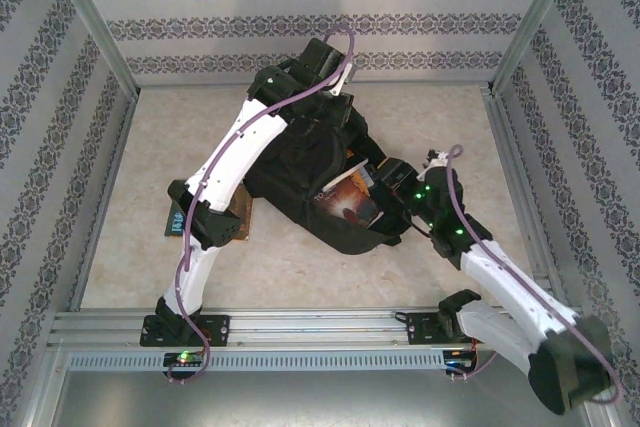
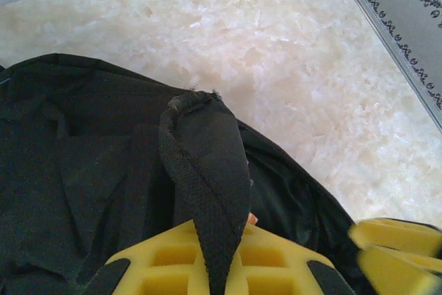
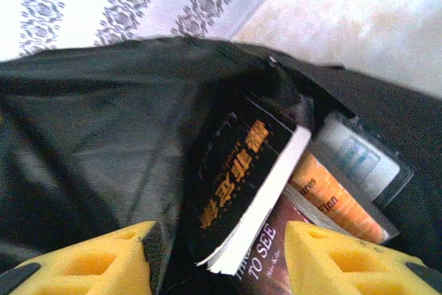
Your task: Pack the student bag
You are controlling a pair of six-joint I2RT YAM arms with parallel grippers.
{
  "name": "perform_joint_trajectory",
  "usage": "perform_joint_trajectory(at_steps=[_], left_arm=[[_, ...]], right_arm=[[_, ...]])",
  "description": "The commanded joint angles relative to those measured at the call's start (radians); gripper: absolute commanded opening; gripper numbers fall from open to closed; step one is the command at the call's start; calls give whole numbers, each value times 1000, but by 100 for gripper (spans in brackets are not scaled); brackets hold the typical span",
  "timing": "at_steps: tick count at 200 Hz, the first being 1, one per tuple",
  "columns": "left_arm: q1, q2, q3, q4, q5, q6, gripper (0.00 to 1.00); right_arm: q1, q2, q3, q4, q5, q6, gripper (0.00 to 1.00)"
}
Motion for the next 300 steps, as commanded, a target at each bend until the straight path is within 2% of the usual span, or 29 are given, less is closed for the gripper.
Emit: perform_joint_trajectory(at_steps=[1,22,31,69,97,121,141,160,176,189,208,224,244,260,280,300], left_arm=[[0,32,38,62,20,-44,5],[-11,42,43,66,16,-72,36],[-12,37,46,64,0,-76,46],[-12,-19,74,30,-136,-41,77],[-12,-80,73,12,-194,-16,87],[-12,-129,71,6,-256,11,89],[-8,-158,65,-20,-353,39,89],[25,-183,16,-84,-438,-3,89],[68,-245,-132,-79,-492,-71,88],[96,-357,-359,35,-529,-112,88],[164,-535,-742,245,-491,-217,88],[233,-627,-967,333,-439,-297,88],[303,-710,-1201,441,-430,-327,88],[380,-745,-1358,531,-390,-354,88],[472,-737,-1504,649,-279,-406,84],[496,-683,-1577,718,-248,-430,80]], right_arm=[[-15,-83,102,-339,128,-166,50],[-31,-124,159,-454,194,-204,50],[-37,-127,183,-479,204,-226,50],[-43,-109,275,-530,243,-303,50],[-43,-91,305,-528,234,-333,50],[-48,-77,319,-527,233,-359,50],[-50,-64,329,-521,216,-376,49],[-48,-43,338,-520,178,-379,44],[-36,-32,341,-518,151,-382,39],[-22,-23,345,-531,141,-399,36],[-8,-20,354,-561,141,-439,35],[1,-18,364,-591,134,-472,35],[26,-15,369,-617,114,-501,35],[49,-2,373,-643,109,-504,35],[58,8,370,-653,76,-484,33],[66,21,385,-673,62,-472,30]])
